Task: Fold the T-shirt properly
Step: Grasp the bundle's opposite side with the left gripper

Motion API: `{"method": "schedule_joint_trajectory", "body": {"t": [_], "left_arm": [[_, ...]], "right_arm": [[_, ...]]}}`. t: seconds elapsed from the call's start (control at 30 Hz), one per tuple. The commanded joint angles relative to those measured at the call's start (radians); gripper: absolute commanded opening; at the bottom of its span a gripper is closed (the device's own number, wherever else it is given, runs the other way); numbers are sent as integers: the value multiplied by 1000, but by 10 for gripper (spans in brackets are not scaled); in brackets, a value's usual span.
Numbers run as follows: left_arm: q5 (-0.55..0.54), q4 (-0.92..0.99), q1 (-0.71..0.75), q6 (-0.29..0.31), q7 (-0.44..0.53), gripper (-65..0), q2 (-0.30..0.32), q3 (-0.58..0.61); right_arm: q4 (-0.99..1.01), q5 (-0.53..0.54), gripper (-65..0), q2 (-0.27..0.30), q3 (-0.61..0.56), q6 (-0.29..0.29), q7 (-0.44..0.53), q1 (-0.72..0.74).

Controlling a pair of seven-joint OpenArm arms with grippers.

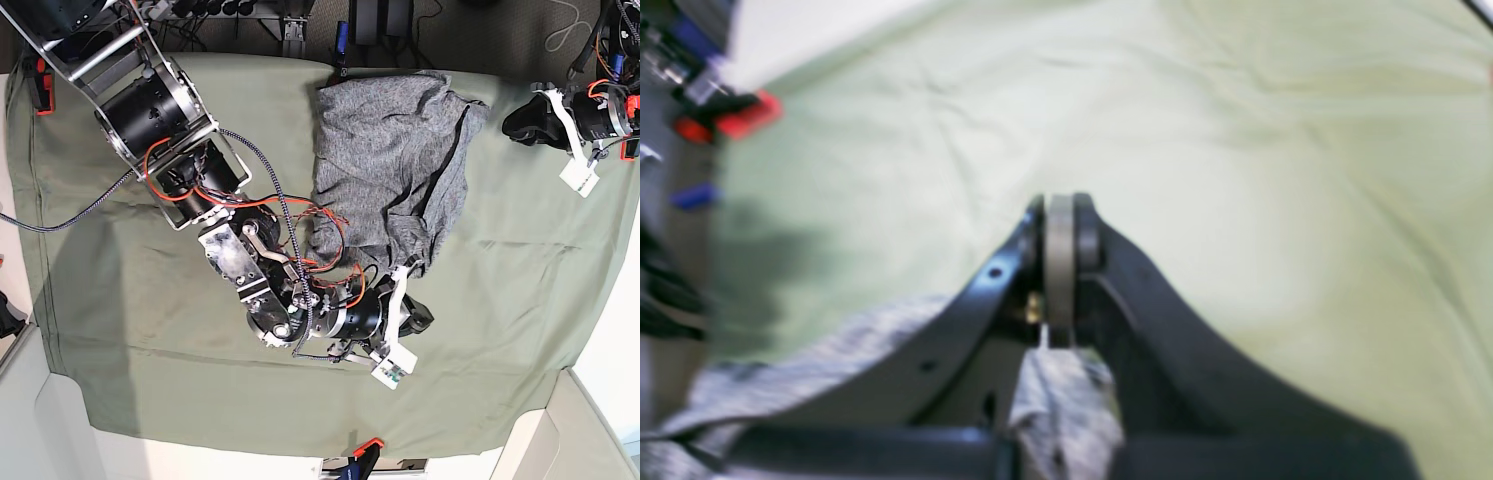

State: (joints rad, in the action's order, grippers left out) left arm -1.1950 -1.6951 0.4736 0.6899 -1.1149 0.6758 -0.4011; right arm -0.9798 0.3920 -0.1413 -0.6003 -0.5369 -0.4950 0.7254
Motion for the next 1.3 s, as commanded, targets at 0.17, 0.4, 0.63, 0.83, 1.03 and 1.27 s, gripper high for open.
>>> {"method": "schedule_joint_trajectory", "body": {"t": [0.17,0.4,0.63,0.83,1.03,1.27], "left_arm": [[-19,-227,111,8,9,-594,19,-11],[66,-401,261,8,101,-650,-44,-10],[71,-401,257,8,105,-650,-150,9],[206,-400,210,8,141,-650,-163,138],[361,-335,155,8,177,-650,-180,256],[450,-193,64,8,225,-650,-180,294]], "right_arm": [[-7,-76,-650,-3,18,28,-5,25],[78,-79,-650,-3,18,28,-5,25],[199,-74,-650,-10,18,27,12,24],[213,-85,-650,-8,18,27,2,25],[214,-97,-650,-9,18,25,-25,25],[234,-98,-650,-9,18,24,-36,25]]}}
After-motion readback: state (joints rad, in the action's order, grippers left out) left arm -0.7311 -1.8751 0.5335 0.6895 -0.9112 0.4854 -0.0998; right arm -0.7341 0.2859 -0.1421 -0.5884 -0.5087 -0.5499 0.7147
